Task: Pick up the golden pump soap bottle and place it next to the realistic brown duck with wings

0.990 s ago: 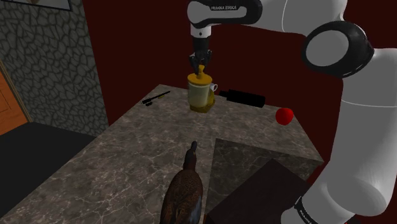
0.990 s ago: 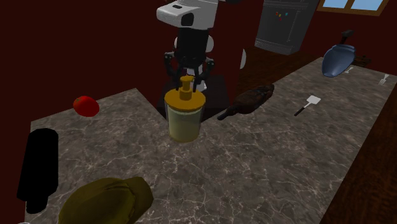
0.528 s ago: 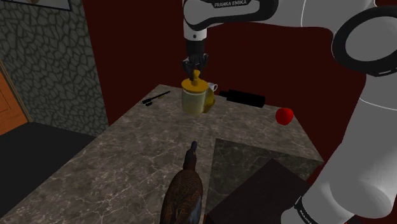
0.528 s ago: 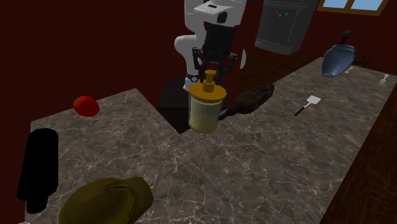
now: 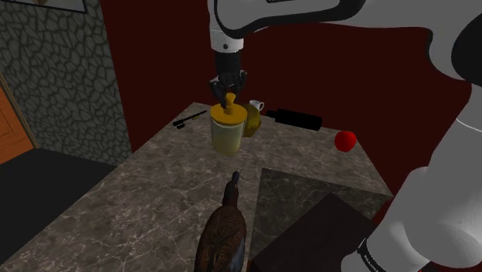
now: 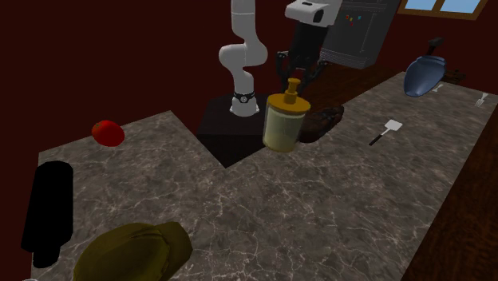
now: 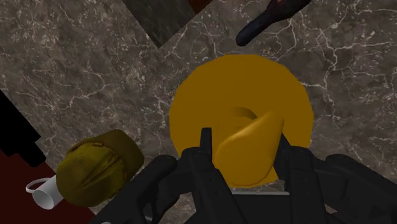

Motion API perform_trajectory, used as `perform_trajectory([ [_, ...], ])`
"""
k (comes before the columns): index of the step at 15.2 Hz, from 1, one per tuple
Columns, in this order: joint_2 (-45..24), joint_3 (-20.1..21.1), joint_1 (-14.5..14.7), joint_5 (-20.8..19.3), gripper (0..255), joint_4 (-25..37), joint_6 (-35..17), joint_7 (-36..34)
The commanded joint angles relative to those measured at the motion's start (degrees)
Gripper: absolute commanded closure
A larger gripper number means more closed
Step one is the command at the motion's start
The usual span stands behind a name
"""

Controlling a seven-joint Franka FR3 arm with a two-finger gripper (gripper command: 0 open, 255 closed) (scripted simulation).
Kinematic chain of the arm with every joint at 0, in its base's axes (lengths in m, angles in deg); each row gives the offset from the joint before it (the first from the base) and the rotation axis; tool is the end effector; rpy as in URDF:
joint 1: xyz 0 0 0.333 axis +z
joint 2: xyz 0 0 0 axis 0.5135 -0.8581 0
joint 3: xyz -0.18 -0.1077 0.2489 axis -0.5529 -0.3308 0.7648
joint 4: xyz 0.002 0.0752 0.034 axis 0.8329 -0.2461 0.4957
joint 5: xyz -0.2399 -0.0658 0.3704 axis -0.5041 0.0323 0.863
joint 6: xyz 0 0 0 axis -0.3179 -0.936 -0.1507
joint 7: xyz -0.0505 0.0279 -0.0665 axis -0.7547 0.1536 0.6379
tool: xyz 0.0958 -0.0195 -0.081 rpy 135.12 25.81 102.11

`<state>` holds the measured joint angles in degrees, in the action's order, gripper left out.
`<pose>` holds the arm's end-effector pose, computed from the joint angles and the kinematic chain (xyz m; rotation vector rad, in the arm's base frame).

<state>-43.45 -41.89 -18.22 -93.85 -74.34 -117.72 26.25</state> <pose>0.5959 0.2060 0.5332 2.9685 0.1168 0.0241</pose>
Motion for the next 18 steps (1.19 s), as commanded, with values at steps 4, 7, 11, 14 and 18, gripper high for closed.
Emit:
perform_trajectory([
  [4, 2.6, 3.1, 3.3, 0.6, 255, -2.8, 0.8, -6.3],
  [7, 3.5, 5.0, 5.3, 1.1, 255, -3.7, 1.4, -10.1],
  [11, 3.9, 7.7, 7.9, 1.6, 255, -4.0, 2.3, -15.3],
  [14, 3.6, 9.8, 9.9, 1.9, 255, -3.5, 3.1, -19.3],
  [18, 2.3, 12.6, 12.7, 2.1, 255, -1.9, 4.3, -24.8],
])
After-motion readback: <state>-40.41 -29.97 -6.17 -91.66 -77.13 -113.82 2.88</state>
